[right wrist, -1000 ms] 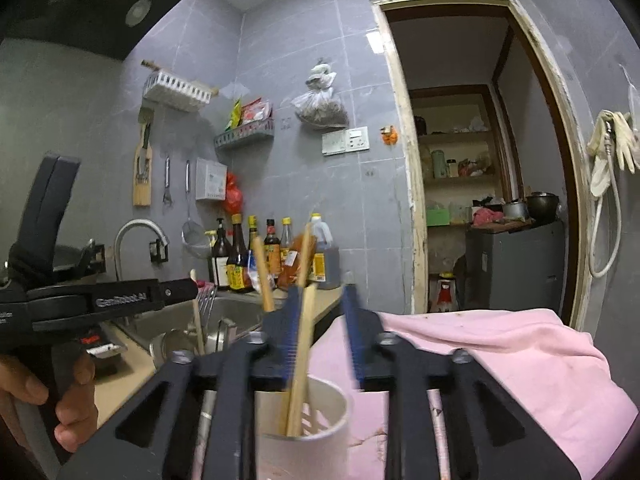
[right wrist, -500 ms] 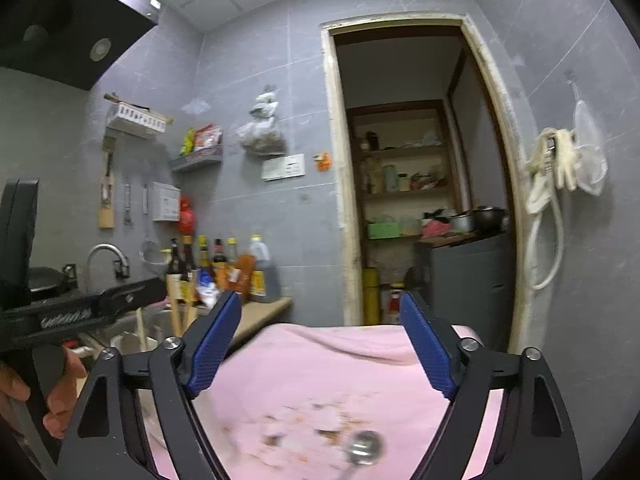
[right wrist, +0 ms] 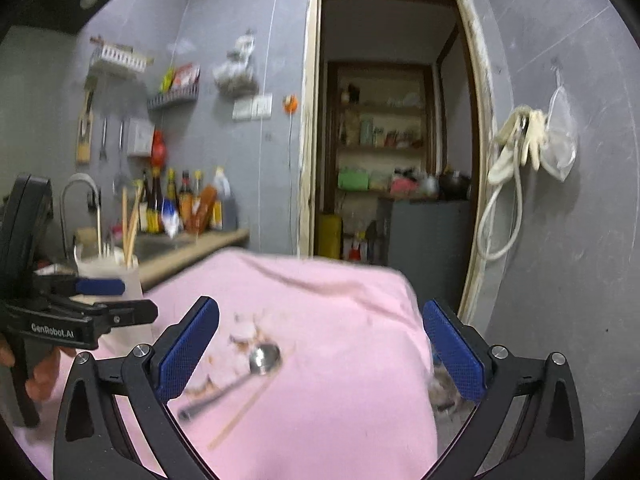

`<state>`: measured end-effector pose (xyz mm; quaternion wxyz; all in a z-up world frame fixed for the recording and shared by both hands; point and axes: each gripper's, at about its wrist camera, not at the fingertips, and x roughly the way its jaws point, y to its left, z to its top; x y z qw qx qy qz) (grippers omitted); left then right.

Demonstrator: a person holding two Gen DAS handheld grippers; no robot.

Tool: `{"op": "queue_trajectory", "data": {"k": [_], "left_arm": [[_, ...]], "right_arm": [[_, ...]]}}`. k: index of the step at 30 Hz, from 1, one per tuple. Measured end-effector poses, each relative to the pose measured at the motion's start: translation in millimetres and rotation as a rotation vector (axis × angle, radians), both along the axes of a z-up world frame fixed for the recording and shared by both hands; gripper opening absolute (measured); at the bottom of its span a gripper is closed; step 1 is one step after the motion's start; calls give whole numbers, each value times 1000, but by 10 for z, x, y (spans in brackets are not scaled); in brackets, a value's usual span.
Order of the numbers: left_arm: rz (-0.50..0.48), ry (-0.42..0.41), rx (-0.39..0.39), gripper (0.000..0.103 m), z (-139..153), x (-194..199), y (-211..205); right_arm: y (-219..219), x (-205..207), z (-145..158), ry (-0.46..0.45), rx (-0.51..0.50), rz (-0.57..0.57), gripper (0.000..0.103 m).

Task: Organize utensils
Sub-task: 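Move both tools back down to the spoon and last chopstick on the cloth, then grasp the steel spoon by its handle with the left tool while the right grasps the chopstick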

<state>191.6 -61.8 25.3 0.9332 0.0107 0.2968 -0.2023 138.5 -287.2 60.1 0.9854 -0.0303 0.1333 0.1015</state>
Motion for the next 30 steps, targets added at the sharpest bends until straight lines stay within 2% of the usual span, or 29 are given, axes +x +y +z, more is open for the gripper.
{"op": "queue_trajectory", "data": {"k": [5, 7, 12, 18, 23, 25, 27, 30], "left_arm": [[11, 102, 72, 88, -214, 75, -64], [2, 136, 97, 88, -304, 87, -87], [-15, 195, 160, 88, -472, 115, -134], [-43, 232, 174, 88, -548, 141, -155], [-83, 268, 202, 88, -614, 158, -184], [-98, 275, 204, 88, -634, 160, -189], [-109, 286, 201, 88, -646, 172, -194], [-129, 300, 207, 85, -676, 182, -216]], "right_arm": [[-75, 196, -215, 136, 7, 31, 103], [-54, 289, -286, 183, 3, 40, 99], [75, 596, -497, 340, -17, 103, 70], [248, 981, -744, 509, -26, 187, 54], [411, 1239, -885, 620, -65, 229, 52], [455, 1266, -902, 628, -103, 233, 52], [530, 1285, -911, 633, -155, 237, 52], [661, 1261, -950, 630, -285, 242, 49]]}}
